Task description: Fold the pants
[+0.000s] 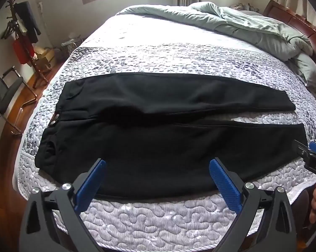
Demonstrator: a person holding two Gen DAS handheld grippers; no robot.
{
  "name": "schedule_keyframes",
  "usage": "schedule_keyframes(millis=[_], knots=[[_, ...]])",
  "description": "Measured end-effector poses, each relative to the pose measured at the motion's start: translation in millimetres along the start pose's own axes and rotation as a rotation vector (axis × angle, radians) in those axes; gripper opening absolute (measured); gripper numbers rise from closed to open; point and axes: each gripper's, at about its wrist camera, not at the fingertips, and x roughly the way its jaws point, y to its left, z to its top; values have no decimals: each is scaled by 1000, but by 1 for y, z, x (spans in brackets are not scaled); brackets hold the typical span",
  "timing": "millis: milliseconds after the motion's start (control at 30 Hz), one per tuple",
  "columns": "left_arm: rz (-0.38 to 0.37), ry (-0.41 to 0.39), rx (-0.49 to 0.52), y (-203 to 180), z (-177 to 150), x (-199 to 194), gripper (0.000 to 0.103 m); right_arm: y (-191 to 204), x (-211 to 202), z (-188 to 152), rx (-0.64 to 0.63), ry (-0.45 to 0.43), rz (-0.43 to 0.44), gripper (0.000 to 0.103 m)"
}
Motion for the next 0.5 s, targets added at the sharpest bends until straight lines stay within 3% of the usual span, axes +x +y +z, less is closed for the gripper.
schedule_keyframes(millis=[500], knots=[[-2, 18, 2, 0, 0, 11, 99, 11, -3, 5, -25, -6, 17, 100]])
